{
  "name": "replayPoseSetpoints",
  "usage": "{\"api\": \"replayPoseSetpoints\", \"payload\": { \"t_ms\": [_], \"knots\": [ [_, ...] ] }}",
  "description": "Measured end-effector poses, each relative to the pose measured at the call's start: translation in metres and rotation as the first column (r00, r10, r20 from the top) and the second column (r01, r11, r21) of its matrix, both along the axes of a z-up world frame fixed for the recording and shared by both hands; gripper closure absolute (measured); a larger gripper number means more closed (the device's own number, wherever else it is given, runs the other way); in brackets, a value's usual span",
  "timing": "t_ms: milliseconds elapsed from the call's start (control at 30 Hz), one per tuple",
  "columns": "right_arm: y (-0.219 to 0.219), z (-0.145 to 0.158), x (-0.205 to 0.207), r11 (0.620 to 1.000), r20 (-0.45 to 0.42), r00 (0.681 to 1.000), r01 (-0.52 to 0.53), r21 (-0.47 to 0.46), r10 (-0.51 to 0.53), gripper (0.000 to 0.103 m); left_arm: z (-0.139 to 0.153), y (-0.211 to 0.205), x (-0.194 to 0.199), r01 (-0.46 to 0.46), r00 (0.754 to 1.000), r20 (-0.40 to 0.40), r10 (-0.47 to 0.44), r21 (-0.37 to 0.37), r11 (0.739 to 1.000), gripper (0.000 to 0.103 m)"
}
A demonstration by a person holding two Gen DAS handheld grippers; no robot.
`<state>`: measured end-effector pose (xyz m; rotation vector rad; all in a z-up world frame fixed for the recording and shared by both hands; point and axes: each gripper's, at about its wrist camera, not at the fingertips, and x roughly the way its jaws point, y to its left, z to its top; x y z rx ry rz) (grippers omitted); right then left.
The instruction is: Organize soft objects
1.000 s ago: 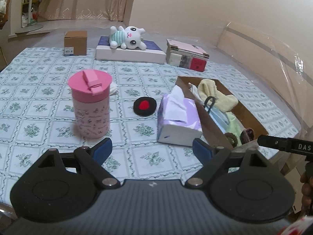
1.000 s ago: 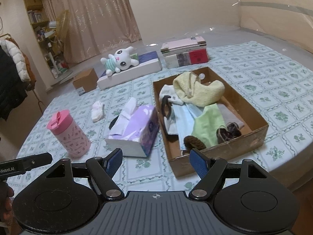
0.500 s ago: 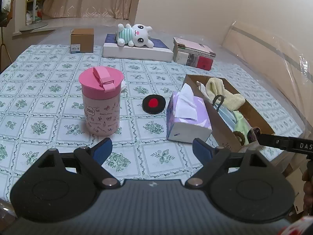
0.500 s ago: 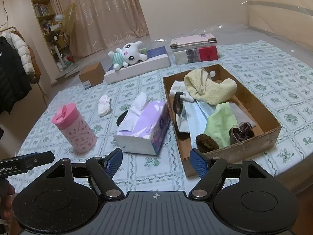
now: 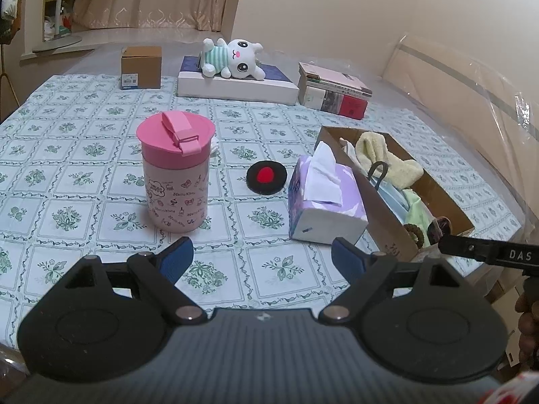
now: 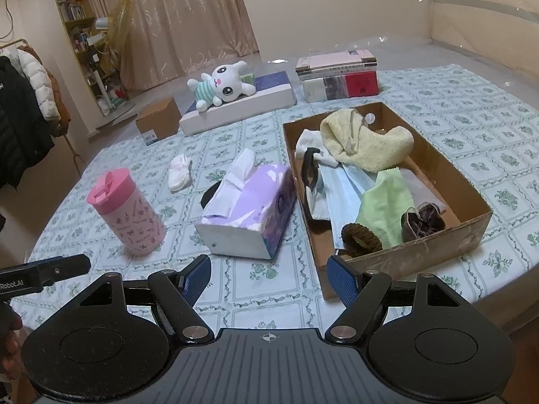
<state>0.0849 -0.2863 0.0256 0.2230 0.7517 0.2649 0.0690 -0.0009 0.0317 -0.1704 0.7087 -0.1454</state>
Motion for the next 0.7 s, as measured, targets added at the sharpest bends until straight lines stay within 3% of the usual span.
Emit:
{"api": "replayPoseSetpoints", "payload": {
  "t_ms": [400, 700],
  "knots": [
    [0.008, -0.01, 0.015, 0.999, -0.013, 0.999, -0.037, -0.027, 0.037, 0.028, 0.0, 0.017, 0.012, -0.014, 1.0, 0.0, 0.014, 0.008, 1.0, 0.016],
    [0.034, -0.003, 0.053, 0.968, 0.045, 0.974, -0.216, -0.124, 0.223, 0.028, 0.014, 0.044, 0.032, -0.027, 0.999, 0.024, 0.026, 0.039, 0.999, 0.016]
  ]
}}
